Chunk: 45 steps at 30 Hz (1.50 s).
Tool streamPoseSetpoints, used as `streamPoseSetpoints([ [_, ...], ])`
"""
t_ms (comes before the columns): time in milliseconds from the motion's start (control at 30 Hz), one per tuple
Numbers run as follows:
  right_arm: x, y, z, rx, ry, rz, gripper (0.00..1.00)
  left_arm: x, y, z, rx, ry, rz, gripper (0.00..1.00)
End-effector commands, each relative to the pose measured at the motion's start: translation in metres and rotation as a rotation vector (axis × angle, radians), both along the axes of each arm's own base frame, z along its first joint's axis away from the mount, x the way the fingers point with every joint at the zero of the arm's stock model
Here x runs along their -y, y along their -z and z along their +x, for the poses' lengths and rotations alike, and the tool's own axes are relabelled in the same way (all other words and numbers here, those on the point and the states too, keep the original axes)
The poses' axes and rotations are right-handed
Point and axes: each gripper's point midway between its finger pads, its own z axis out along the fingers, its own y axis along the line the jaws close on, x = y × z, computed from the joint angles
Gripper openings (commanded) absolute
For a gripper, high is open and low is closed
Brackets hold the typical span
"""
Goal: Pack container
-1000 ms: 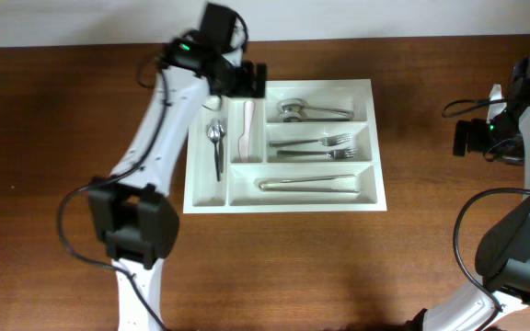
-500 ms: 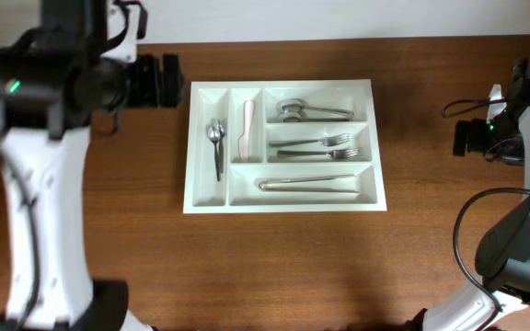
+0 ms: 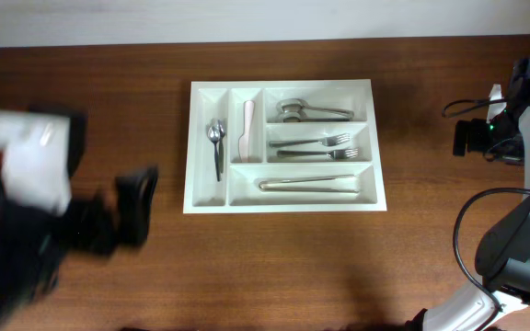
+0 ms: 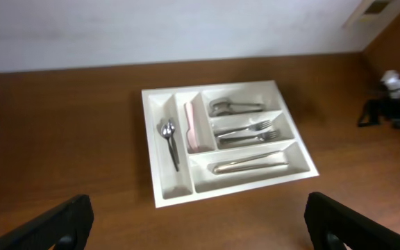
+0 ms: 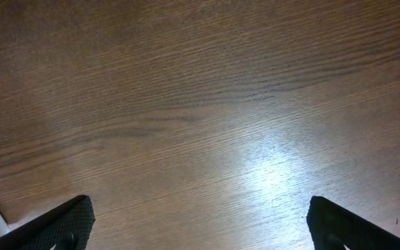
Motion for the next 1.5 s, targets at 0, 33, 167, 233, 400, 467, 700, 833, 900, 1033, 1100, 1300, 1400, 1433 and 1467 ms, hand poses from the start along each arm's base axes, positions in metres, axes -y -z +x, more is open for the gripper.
streamPoseSetpoints([
  [0,-0.001,-0.003,0.000,0.004,0.000,-0.006,0.99,-0.021,-0.002,-0.033,0.049,-0.096,-0.016,0.99],
  [33,-0.001,-0.003,0.000,0.004,0.000,-0.006,0.99,-0.028,-0.001,-0.043,0.062,-0.135,-0.032,0.99],
  [167,-0.001,-0.003,0.000,0.004,0.000,-0.006,0.99,-0.037,0.019,-0.068,0.044,-0.173,-0.063,0.99],
  [233,-0.001,-0.003,0.000,0.004,0.000,-0.006,0.99,-0.037,0.036,-0.070,0.005,-0.174,-0.050,0.99],
  [400,-0.001,-0.003,0.000,0.004,0.000,-0.006,0.99,-0.034,0.083,-0.058,-0.151,-0.197,-0.036,0.99],
  [467,-0.001,-0.003,0.000,0.004,0.000,-0.006,0.99,-0.031,0.091,-0.045,-0.174,-0.225,-0.069,0.99],
  [700,-0.001,-0.003,0.000,0.004,0.000,-0.006,0.99,-0.013,0.116,0.003,-0.093,-0.009,0.145,0.99],
  [833,-0.001,-0.003,0.000,0.004,0.000,-0.006,0.99,0.006,0.144,0.028,-0.044,0.179,0.273,0.99],
  [900,-0.001,-0.003,0.000,0.004,0.000,-0.006,0.99,0.011,0.161,0.039,-0.051,0.201,0.275,0.99],
  [1033,-0.001,-0.003,0.000,0.004,0.000,-0.006,0.99,0.022,0.193,0.059,-0.047,0.231,0.249,0.99],
  [1100,-0.001,-0.003,0.000,0.004,0.000,-0.006,0.99,0.028,0.205,0.067,-0.018,0.243,0.234,0.99],
  [1300,-0.001,-0.003,0.000,0.004,0.000,-0.006,0.98,0.032,0.220,0.077,0.174,0.237,0.215,0.99],
  [1400,-0.001,-0.003,0.000,0.004,0.000,-0.006,0.99,0.027,0.225,0.076,0.267,0.221,0.232,0.99],
  [1433,-0.001,-0.003,0.000,0.004,0.000,-0.006,0.99,0.022,0.228,0.075,0.290,0.202,0.233,0.99],
  [1467,-0.001,-0.003,0.000,0.004,0.000,-0.006,0.99,0.017,0.231,0.073,0.308,0.181,0.234,0.99],
])
